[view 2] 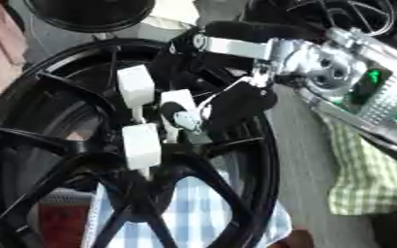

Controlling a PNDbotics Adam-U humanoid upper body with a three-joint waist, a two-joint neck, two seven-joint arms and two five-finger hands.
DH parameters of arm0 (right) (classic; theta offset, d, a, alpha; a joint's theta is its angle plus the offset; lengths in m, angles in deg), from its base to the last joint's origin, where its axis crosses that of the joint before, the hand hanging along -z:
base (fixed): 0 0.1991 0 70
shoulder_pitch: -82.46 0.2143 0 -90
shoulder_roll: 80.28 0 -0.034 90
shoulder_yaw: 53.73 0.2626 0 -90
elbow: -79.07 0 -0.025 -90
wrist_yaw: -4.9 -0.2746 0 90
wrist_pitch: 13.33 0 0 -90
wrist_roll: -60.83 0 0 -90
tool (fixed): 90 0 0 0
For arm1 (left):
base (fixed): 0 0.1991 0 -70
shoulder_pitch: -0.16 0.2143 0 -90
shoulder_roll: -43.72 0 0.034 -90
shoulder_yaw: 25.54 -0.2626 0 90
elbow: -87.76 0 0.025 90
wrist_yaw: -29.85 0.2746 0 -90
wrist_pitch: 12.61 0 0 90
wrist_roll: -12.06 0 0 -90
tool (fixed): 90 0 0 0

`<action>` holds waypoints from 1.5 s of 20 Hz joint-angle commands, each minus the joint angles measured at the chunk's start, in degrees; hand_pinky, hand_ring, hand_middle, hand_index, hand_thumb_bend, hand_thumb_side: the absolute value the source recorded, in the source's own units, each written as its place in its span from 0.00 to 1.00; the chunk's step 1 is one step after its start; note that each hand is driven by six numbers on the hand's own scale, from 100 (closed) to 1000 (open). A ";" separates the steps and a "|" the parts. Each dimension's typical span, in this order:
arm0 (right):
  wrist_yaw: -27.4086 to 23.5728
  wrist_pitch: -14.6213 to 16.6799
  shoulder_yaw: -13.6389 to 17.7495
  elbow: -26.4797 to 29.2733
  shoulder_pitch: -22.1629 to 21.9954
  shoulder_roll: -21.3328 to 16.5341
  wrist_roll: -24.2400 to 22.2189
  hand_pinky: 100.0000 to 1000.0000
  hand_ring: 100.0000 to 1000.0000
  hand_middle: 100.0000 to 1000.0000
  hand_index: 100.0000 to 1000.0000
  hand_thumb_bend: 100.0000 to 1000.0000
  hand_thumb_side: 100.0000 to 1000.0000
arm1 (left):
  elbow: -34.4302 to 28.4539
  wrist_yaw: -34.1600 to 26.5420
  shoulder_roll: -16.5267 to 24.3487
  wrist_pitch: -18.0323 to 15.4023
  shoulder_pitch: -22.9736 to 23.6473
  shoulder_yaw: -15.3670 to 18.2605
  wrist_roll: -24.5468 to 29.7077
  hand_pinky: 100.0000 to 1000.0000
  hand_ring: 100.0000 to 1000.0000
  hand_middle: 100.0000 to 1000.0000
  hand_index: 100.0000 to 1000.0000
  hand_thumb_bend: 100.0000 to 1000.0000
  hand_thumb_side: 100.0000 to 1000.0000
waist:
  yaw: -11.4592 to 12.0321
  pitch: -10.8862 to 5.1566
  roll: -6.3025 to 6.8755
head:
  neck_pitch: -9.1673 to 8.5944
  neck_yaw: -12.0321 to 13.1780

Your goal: Pull the pin out of the wheel hub.

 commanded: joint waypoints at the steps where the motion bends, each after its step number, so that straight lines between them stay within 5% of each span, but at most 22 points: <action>1: 1.11 0.03 0.93 0.68 0.25 -1.83 -0.58 0.86 0.83 0.79 0.82 0.18 0.15 | -0.86 0.15 1.07 0.02 -0.29 0.12 0.12 0.76 0.73 0.64 0.78 0.32 0.59 | 0.01 -0.61 0.53 | -0.65 0.04; 12: 3.43 -1.12 0.57 0.68 -0.47 -2.40 -2.51 0.85 0.83 0.79 0.82 0.25 0.11 | -0.86 0.35 0.84 0.10 -0.45 -0.04 0.42 0.76 0.73 0.64 0.78 0.31 0.60 | 0.32 0.89 0.30 | -1.10 -0.33; 30: 2.99 -4.11 0.23 0.68 -0.33 -2.09 0.23 0.84 0.80 0.71 0.78 0.17 0.04 | -0.86 0.79 0.52 0.33 -0.63 -0.27 0.92 0.77 0.73 0.64 0.78 0.30 0.62 | 1.24 2.74 -0.19 | -3.07 -1.45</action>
